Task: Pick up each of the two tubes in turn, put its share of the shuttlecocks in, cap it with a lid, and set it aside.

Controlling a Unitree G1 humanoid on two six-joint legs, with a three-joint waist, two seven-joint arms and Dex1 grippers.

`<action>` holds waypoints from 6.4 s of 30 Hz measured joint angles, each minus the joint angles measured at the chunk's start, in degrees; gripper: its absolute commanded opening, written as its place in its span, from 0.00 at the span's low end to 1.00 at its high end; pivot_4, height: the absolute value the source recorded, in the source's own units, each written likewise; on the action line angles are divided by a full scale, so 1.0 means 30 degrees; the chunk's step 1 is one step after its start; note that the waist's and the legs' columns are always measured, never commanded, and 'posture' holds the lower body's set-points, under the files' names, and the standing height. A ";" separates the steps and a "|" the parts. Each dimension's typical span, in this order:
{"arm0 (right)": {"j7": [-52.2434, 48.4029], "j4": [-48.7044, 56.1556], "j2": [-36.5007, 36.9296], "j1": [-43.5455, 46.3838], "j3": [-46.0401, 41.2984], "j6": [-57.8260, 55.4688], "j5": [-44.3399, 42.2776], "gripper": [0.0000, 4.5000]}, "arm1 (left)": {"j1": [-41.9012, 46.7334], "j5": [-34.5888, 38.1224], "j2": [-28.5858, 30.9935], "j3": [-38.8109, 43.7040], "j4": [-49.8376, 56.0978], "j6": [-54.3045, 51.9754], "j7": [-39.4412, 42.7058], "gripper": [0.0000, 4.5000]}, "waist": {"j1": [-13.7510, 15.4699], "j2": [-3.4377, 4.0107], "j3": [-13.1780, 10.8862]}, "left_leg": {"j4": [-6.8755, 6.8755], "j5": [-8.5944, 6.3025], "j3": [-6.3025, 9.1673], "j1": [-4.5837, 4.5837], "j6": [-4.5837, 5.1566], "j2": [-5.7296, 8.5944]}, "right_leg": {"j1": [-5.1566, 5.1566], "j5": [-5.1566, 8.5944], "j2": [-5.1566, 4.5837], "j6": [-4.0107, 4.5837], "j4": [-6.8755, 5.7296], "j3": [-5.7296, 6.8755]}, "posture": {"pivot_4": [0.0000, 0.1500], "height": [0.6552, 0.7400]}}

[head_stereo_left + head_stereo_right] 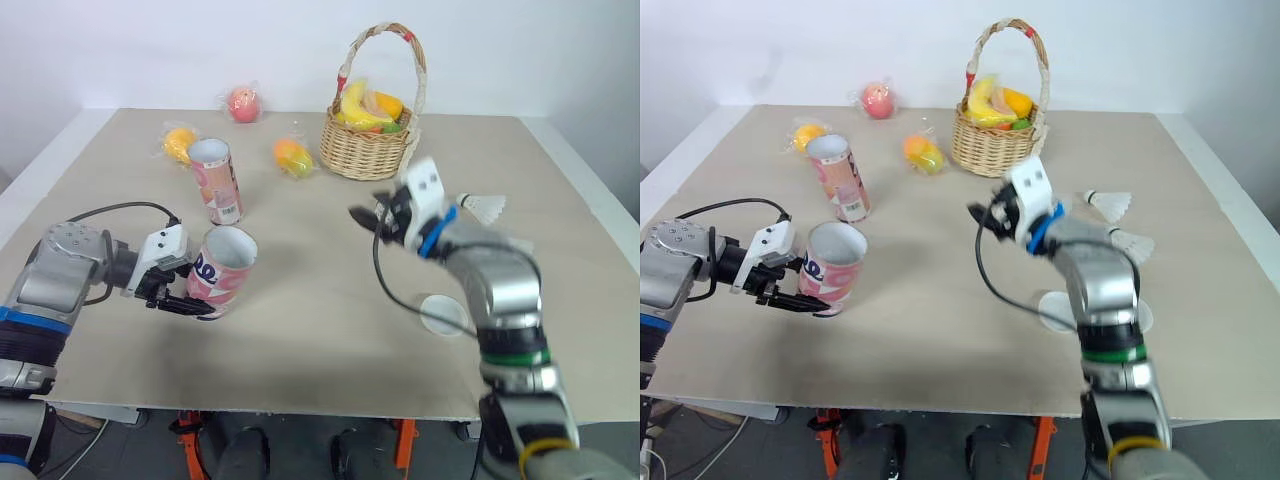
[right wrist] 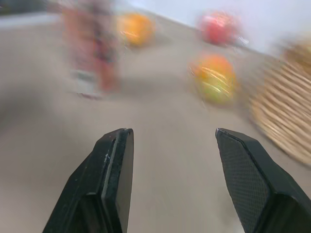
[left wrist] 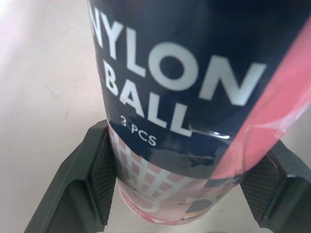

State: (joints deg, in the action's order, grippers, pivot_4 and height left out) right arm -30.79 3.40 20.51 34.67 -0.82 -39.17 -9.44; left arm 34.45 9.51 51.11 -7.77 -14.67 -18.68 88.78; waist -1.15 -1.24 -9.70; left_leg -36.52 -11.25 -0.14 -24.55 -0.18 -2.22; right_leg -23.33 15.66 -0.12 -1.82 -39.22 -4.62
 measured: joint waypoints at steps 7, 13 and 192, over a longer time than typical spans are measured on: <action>0.4240 -0.0225 -0.1943 -0.0665 0.0629 -0.0355 0.1786 0.65 | 0.0014 -0.0046 0.0115 -0.0045 0.0032 -0.0131 0.0002 0.70 | -0.0234 0.0109 -0.0027 | -0.0035 0.0028 0.0007 -0.0014 -0.0005 0.0046 | 0.0001 -0.0031 -0.0025 -0.0058 -0.0005 -0.0016 | 1.00 1.00; 0.5577 -0.3736 -0.2152 0.0166 0.0755 0.1512 0.2677 0.65 | 0.0008 -0.0010 0.0125 -0.0043 0.0081 -0.0160 0.0080 0.70 | -0.0232 0.0096 -0.0019 | -0.0028 0.0028 0.0013 -0.0018 -0.0005 0.0059 | 0.0004 -0.0025 -0.0034 -0.0058 0.0002 -0.0010 | 1.00 1.00; -1.4361 -0.2854 0.9210 0.1116 0.1159 0.7531 -0.2065 0.58 | -0.0316 0.0160 -0.0881 -0.0040 0.0483 -0.0511 -0.0441 0.70 | -0.0032 0.0246 -0.0025 | 0.0013 0.0217 0.0147 -0.0033 0.0101 0.0278 | 0.0097 -0.0050 -0.0334 -0.0134 0.0022 0.0241 | 1.00 1.00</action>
State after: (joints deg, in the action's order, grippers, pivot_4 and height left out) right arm -73.87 -5.17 48.14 38.01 2.66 -16.58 -15.63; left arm 33.50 10.00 48.47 -7.89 -13.22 -20.21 87.46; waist -1.25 -0.50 -9.78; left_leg -36.48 -10.60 0.30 -24.65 0.12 -1.38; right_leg -23.04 15.50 -1.12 -2.22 -39.16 -3.90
